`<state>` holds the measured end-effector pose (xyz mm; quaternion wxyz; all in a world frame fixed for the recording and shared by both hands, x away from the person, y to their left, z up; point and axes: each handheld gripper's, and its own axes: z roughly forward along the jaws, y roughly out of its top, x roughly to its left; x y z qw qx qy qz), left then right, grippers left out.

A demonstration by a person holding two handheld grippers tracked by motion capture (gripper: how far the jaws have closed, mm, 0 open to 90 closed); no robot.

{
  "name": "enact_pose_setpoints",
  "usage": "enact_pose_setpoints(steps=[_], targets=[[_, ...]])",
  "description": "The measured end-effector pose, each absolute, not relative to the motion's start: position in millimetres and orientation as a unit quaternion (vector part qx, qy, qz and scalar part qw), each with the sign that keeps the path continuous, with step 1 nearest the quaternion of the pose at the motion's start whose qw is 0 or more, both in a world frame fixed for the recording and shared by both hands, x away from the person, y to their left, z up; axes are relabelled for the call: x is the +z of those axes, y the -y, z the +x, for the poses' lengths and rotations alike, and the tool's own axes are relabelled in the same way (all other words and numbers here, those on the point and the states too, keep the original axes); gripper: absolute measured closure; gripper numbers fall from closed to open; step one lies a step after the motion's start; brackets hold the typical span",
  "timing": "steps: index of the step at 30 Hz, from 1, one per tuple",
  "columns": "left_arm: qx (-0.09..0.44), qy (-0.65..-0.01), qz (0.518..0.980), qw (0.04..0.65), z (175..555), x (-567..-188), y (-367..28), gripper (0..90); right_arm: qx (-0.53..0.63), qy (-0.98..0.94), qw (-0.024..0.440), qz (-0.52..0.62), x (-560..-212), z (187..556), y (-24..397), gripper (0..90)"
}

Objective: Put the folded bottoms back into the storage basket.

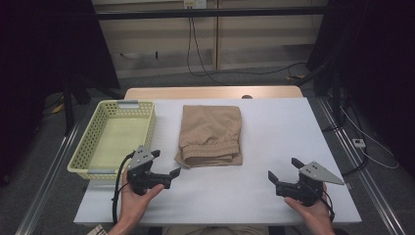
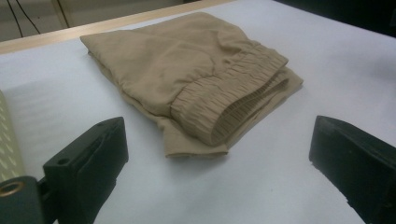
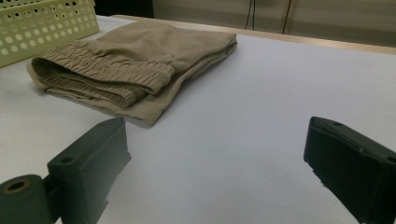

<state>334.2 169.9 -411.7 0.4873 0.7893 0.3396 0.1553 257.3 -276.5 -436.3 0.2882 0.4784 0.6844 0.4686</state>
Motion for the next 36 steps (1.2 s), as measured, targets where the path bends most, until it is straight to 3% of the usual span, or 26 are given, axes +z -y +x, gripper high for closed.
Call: enact_pose_setpoints(steps=[36], targets=[[0.150, -0.367, 0.796, 0.458, 408.4, -401.9, -127.0, 5.7, 0.451, -0.697, 0.279, 0.482, -437.5, 258.9, 275.8, 5.4]])
